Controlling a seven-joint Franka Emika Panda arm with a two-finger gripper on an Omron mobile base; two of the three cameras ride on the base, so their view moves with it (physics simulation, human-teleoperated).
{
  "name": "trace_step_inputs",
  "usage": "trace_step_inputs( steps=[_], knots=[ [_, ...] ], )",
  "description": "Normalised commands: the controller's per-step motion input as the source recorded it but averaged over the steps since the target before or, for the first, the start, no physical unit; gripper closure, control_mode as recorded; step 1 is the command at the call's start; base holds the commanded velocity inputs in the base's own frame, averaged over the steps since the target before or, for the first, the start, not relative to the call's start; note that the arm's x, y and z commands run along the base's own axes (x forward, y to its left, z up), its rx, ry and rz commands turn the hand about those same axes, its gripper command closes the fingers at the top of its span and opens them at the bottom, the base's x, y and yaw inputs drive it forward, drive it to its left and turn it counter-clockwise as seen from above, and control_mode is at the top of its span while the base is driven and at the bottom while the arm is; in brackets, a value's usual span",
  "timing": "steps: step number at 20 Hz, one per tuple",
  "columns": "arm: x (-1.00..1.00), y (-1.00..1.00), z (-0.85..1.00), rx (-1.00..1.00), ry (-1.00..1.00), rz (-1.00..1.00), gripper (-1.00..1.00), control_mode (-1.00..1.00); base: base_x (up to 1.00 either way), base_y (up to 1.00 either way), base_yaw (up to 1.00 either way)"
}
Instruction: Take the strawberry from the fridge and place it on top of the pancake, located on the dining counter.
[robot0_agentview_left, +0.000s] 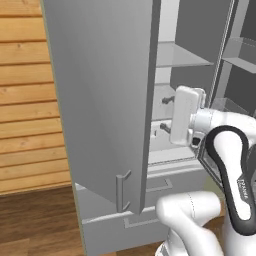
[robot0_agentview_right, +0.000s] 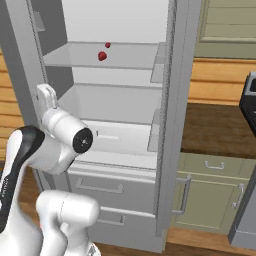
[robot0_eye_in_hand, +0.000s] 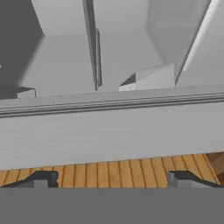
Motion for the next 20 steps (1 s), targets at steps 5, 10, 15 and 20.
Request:
trace_step_inputs(
  steps=[5, 10, 15, 20],
  knots=[
    [0.34, -0.93, 0.27, 0.07, 0.15, 0.01, -1.0, -1.0, 0.0, 0.0, 0.0],
    [0.88, -0.21, -0.01, -0.07, 0.23, 0.01, -1.0, -1.0, 0.0, 0.0, 0.0],
    [0.34, 0.44, -0.4, 0.0, 0.06, 0.22, -1.0, -1.0, 0.0, 0.0, 0.0],
    [0.2, 0.7, -0.33, 0.0, 0.0, 0.22, -1.0, -1.0, 0.0, 0.0, 0.0]
  ],
)
